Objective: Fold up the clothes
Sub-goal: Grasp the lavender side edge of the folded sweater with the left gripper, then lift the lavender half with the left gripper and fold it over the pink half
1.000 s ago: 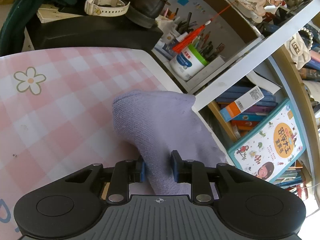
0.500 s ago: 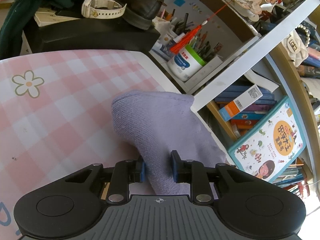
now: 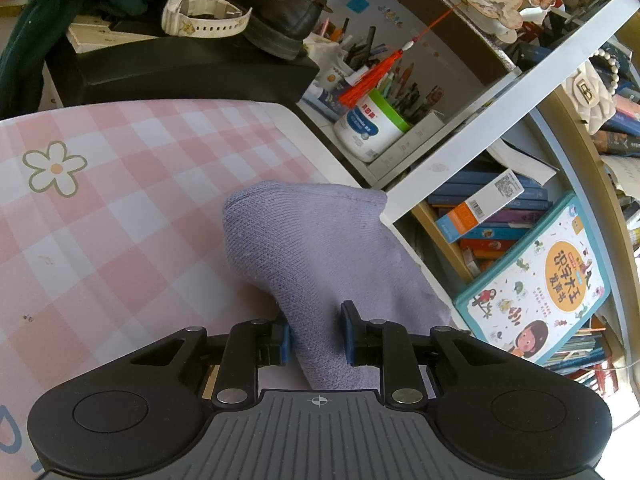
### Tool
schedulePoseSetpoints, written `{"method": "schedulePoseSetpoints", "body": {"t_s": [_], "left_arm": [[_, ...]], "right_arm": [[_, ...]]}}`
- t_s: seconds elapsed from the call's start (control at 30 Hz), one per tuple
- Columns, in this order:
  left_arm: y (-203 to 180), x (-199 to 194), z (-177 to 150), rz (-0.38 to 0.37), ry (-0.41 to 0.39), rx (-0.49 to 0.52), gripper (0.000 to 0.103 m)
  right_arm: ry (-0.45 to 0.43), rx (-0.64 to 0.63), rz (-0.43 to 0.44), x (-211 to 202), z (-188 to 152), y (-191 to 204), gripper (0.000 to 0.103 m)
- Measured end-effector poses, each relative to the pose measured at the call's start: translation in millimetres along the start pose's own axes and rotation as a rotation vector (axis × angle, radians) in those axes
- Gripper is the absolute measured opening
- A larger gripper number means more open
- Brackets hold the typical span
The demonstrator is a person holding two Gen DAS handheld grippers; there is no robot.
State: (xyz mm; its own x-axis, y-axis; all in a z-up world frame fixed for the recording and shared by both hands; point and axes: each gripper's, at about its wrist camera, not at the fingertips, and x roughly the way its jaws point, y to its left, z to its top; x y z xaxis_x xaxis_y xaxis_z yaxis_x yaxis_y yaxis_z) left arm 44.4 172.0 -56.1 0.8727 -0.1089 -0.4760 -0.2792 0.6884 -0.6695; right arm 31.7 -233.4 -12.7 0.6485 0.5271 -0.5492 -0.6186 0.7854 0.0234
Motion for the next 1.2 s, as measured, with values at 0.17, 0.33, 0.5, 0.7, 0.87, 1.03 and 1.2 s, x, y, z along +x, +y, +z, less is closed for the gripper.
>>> {"method": "schedulePoseSetpoints", "body": {"t_s": [0.17,0.33,0.5,0.7,0.87,1.03,1.2], "left_arm": [[-13.6,-9.5,3.5,-0.03,-0.023,0.053,0.013],[-45.6,-28.3,5.5,-0.093,-0.073,0.137,0.012],[-97.3,-42.3,-3.2,-0.174,-0.127,0.281,0.012],[-169.8,-55.3,-52.8,-0.231,-0.166,0.631,0.012],[-211.6,-37.9,-148.0,-0.221,0.001,1.108,0.018],[-207.7,-18.6,-192.7,-0.181,0.102,1.279,0.019],[-205.3,-19.0,-183.1,-0.204,0.119,1.219,0.023]], "right_arm": [[0.014,-0.004,-0.01,2.2,0.0,0.4,0.064],[0.019,-0.006,-0.012,2.9,0.3,-0.4,0.064],[0.02,-0.004,-0.01,2.8,0.3,-2.0,0.064],[0.021,0.0,-0.006,2.5,0.0,-2.8,0.064],[0.021,0.007,0.002,2.6,-0.1,-3.7,0.064],[0.022,0.014,0.007,2.2,-0.8,-4.1,0.065],[0.022,0.014,0.008,2.1,-1.3,-3.6,0.065]]}}
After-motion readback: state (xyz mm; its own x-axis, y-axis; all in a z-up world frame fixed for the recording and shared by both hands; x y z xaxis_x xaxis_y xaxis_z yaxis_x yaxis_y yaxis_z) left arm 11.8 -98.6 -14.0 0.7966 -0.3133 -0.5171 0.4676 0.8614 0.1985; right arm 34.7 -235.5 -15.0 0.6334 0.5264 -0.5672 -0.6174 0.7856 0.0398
